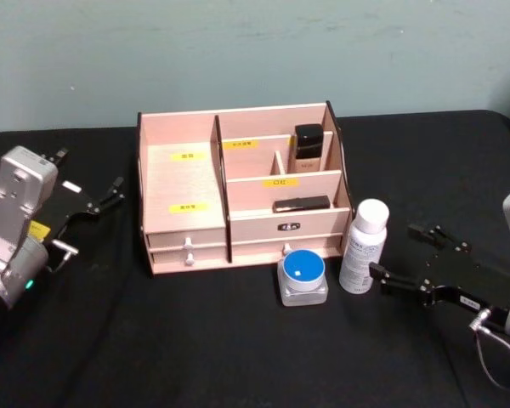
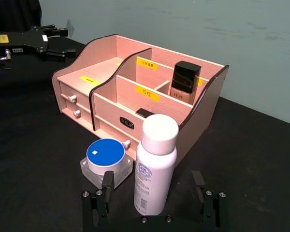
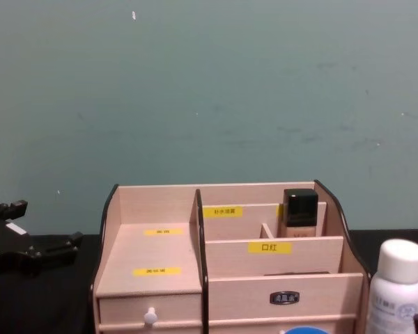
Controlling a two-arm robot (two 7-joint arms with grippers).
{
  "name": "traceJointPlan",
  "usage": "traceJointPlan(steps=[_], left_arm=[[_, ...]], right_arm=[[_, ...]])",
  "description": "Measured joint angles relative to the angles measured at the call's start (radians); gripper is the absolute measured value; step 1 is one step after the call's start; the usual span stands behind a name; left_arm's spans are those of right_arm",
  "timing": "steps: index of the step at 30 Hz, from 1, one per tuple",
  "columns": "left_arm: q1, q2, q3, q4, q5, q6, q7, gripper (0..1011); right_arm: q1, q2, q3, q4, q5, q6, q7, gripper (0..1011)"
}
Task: Pick up the facial cleanser and watermelon frost from the table and place them into the tiered storage box.
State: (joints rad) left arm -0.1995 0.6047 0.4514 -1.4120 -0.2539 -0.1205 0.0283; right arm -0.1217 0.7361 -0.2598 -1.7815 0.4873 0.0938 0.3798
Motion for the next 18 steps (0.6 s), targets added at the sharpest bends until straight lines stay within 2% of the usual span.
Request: traceJointPlan(steps=[18], left_arm=[[0.0,0.0,0.0,0.0,0.0,0.0,0.0,1010]], right_arm=[[0.088,-0.088,-0.029,0.095,-0.077,-0.007,0.034,1003]])
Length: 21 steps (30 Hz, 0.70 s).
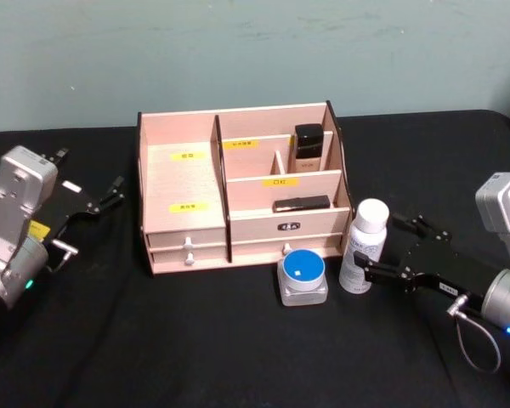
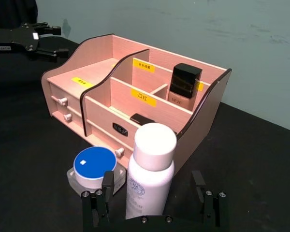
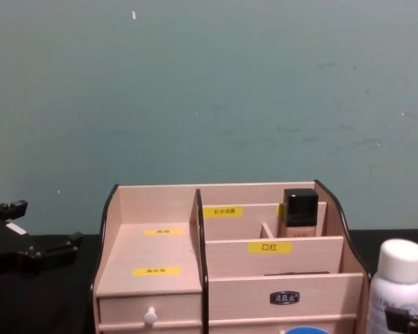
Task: Pick up the facial cleanser and watermelon frost from the table and place them into the tiered storage box.
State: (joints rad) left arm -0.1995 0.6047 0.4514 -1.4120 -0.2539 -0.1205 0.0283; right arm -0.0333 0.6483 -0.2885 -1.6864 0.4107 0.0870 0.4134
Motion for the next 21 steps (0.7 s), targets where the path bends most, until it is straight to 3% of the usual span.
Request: traceJointPlan(steps=[21], left_arm=[[0.0,0.0,0.0,0.0,0.0,0.0,0.0,1010]], right_arm=[[0.088,-0.08,-0.025,0.115,-0.027,-0.015,0.035,1002]])
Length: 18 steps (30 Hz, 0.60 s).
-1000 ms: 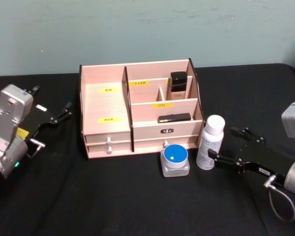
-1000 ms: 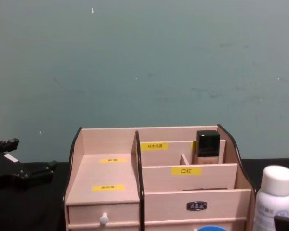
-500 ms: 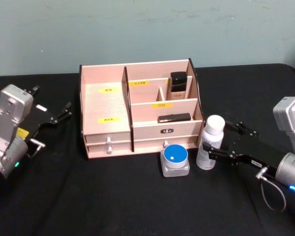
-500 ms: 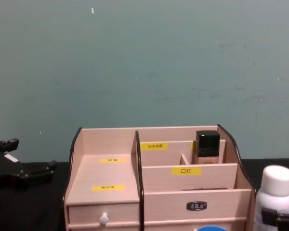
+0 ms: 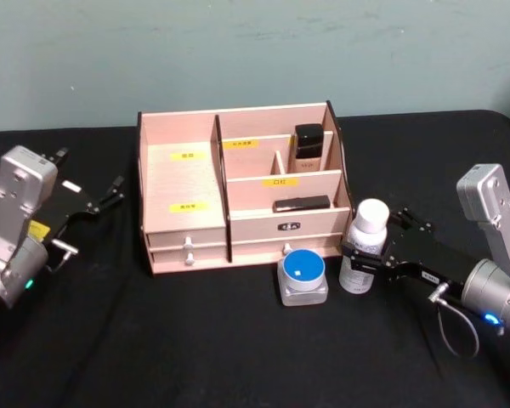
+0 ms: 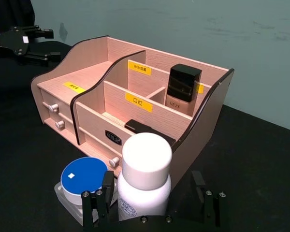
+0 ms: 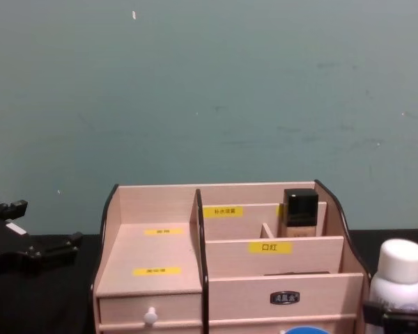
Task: Pick up the facial cleanser and watermelon frost from the table and place them into the tiered storage box.
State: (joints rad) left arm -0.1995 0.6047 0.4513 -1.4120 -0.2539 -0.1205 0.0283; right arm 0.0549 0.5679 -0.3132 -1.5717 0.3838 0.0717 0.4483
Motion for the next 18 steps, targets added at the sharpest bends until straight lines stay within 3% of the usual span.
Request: traceJointPlan(steps=[4,18], left_arm=[[0.0,0.0,0.0,0.0,0.0,0.0,0.0,1010],[0.0,0.0,0.0,0.0,0.0,0.0,0.0,1009]], right_arm=[[-0.001,0.001,0.0,-0.001,0.001,0.0,0.0,1003],[-0.002,0.003,0.002,-0.003,0.003,0.001,0.0,678]])
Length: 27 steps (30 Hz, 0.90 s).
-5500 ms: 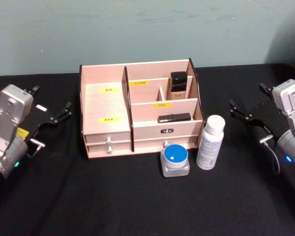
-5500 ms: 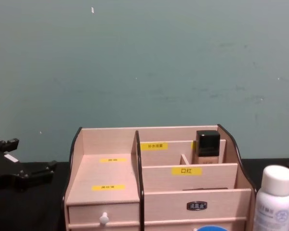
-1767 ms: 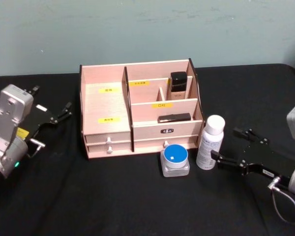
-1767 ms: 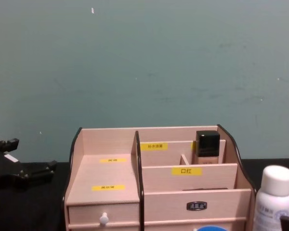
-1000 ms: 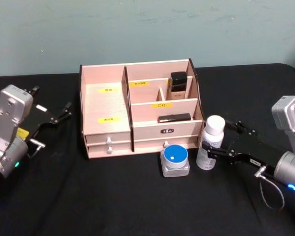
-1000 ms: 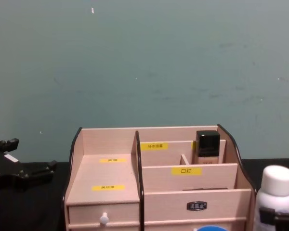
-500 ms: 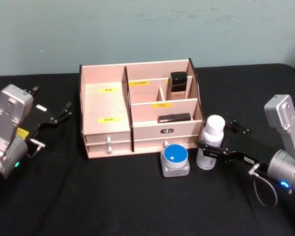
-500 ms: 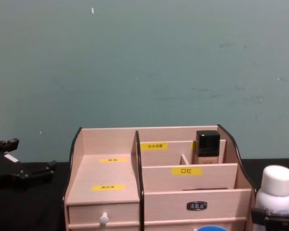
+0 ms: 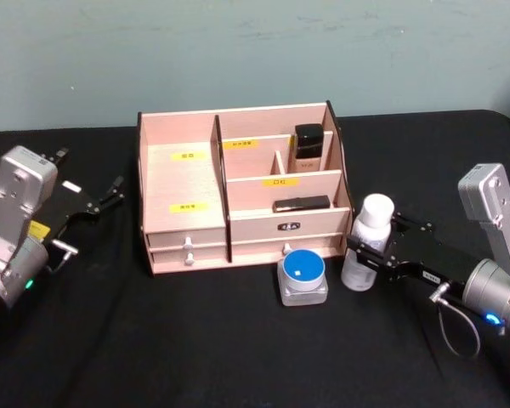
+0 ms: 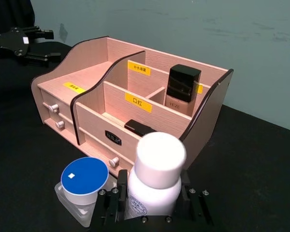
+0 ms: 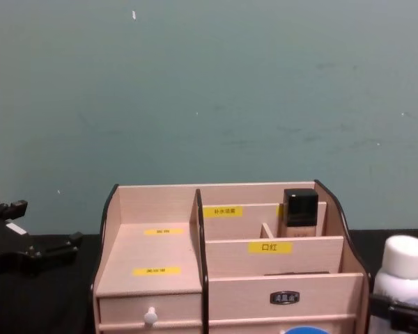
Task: Pick up the facial cleanser and watermelon frost from the table and place them into the tiered storage box.
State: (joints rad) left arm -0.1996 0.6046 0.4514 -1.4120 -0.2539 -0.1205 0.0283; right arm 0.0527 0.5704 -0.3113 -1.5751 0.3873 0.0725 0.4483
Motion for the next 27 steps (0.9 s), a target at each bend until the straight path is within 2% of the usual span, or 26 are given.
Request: traceJointPlan(steps=[1,3,27], left_arm=[[0.0,0.0,0.0,0.0,0.0,0.0,0.0,1010],[0.0,0.0,0.0,0.0,0.0,0.0,0.0,1010],[0.0,0.0,0.0,0.0,0.0,0.0,0.0,1010]], right_arm=[[0.0,0.0,0.0,0.0,0.0,0.0,0.0,627],[0.0,0.0,0.0,0.0,0.0,0.0,0.0,607],[-0.001,0.001,0.0,-0.001,0.001,0.0,0.0,607]])
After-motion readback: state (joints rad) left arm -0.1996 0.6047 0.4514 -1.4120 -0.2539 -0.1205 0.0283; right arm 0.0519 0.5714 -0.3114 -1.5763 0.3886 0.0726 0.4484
